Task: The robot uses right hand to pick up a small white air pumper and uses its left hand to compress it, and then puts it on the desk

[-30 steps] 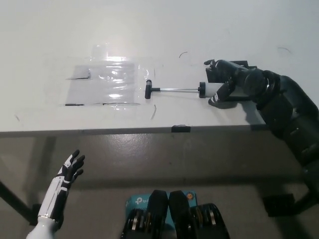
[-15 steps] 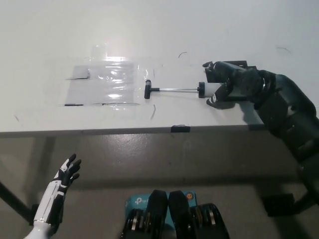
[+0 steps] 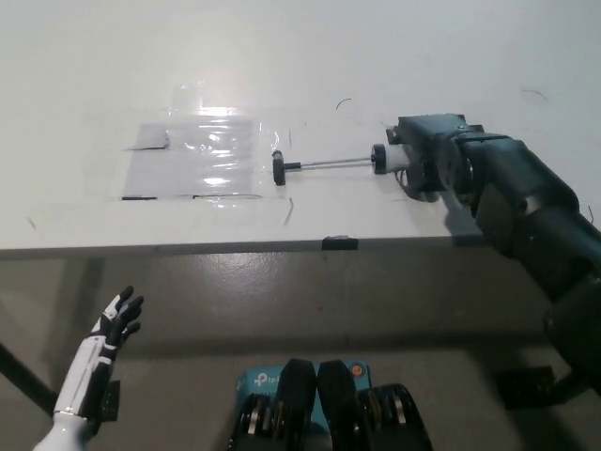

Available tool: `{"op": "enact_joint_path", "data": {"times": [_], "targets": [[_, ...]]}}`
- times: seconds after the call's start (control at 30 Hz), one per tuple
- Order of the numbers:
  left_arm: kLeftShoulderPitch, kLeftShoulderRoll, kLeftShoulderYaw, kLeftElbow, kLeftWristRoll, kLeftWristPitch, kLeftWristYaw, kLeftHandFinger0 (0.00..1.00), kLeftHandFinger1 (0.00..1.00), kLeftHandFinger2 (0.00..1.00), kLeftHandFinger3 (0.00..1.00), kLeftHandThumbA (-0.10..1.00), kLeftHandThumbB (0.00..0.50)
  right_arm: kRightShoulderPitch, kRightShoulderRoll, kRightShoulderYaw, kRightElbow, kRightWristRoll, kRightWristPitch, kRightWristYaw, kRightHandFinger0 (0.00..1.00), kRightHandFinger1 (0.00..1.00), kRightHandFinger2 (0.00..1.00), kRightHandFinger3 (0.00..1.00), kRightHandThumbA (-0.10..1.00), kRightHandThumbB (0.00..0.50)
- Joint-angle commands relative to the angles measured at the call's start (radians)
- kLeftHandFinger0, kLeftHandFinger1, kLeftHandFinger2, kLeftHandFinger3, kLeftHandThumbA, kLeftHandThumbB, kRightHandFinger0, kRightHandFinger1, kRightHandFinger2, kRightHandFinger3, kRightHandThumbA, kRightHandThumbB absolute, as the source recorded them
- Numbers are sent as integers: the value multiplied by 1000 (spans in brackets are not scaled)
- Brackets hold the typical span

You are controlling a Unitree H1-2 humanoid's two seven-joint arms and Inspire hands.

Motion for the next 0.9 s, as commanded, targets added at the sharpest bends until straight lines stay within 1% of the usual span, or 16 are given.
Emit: {"op": "enact_joint_path", "data": {"times": [0.0, 0.03, 0.07, 0.1, 0.2, 0.23, 0.3, 0.4, 0.47, 0.5, 0.53, 0.57, 0.6, 0.63, 0.7, 0.87], "targets": [[-30, 33, 17, -20, -20, -38, -23, 1000, 1000, 1000, 1000, 1000, 142, -34, 6, 25, 28, -59, -15, -65, 386, 511, 638, 644, -100, 262], [-32, 34, 18, -16, -17, -45, -22, 1000, 1000, 1000, 1000, 1000, 141, -31, 5, 28, 29, -62, -17, -75, 440, 562, 688, 649, -100, 241], [-34, 35, 19, -13, -16, -44, -21, 1000, 1000, 1000, 1000, 1000, 141, -31, 5, 30, 31, -65, -20, -82, 455, 573, 703, 651, -100, 243], [-35, 35, 20, -13, -17, -44, -22, 1000, 1000, 1000, 1000, 1000, 137, -29, 3, 29, 29, -65, -26, -87, 299, 419, 575, 594, -100, 228], [-33, 37, 23, -10, -25, -52, -26, 1000, 1000, 1000, 1000, 1000, 127, -25, 2, 26, 28, -65, -40, -102, 237, 383, 535, 584, -100, 216], [-26, 37, 25, -11, -28, -54, -27, 1000, 1000, 1000, 1000, 1000, 122, -17, 4, 24, 26, -65, -48, -112, 236, 385, 530, 581, -100, 209], [-25, 40, 26, -9, -27, -58, -28, 1000, 1000, 1000, 1000, 1000, 117, -14, 2, 21, 23, -67, -53, -116, 307, 454, 581, 592, -100, 211], [-33, 41, 26, -6, -27, -57, -30, 1000, 1000, 1000, 1000, 1000, 119, -12, -8, 6, 19, -60, -80, -143, 175, 312, 452, 488, -100, 231], [-36, 41, 29, -9, -27, -47, -32, 1000, 1000, 998, 1000, 1000, 121, -9, -12, 0, 19, -60, -95, -158, 4, 132, 289, 369, -100, 219], [-38, 41, 31, -7, -31, -48, -35, 1000, 1000, 989, 1000, 1000, 115, -7, -15, -3, 18, -59, -106, -171, 0, 41, 195, 282, -100, 209], [-25, 38, 30, -11, -32, -49, -36, 1000, 1000, 977, 1000, 1000, 113, 5, -15, -4, 15, -60, -113, -175, 0, 26, 209, 256, -100, 200], [-19, 37, 29, -12, -32, -49, -37, 1000, 1000, 973, 1000, 1000, 113, 10, -15, -4, 15, -61, -116, -177, 0, 42, 304, 284, -100, 188], [-39, 38, 29, 2, -31, -52, -36, 1000, 1000, 963, 1000, 1000, 116, -1, -20, -9, 18, -59, -127, -182, 0, 94, 469, 364, -100, 198], [-44, 36, 30, 7, -33, -56, -35, 1000, 1000, 947, 1000, 1000, 101, -3, -23, -13, 16, -58, -136, -195, 43, 180, 577, 416, -100, 211], [-19, 28, 29, -3, -30, -56, -32, 1000, 1000, 938, 1000, 1000, 99, 8, -25, -15, 6, -60, -141, -195, 16, 199, 597, 445, -100, 213], [-11, 22, 29, -8, -31, -51, -30, 1000, 1000, 922, 1000, 1000, 95, 2, -34, -43, -1, -46, -165, -212, 0, 129, 466, 342, -100, 203]]}}
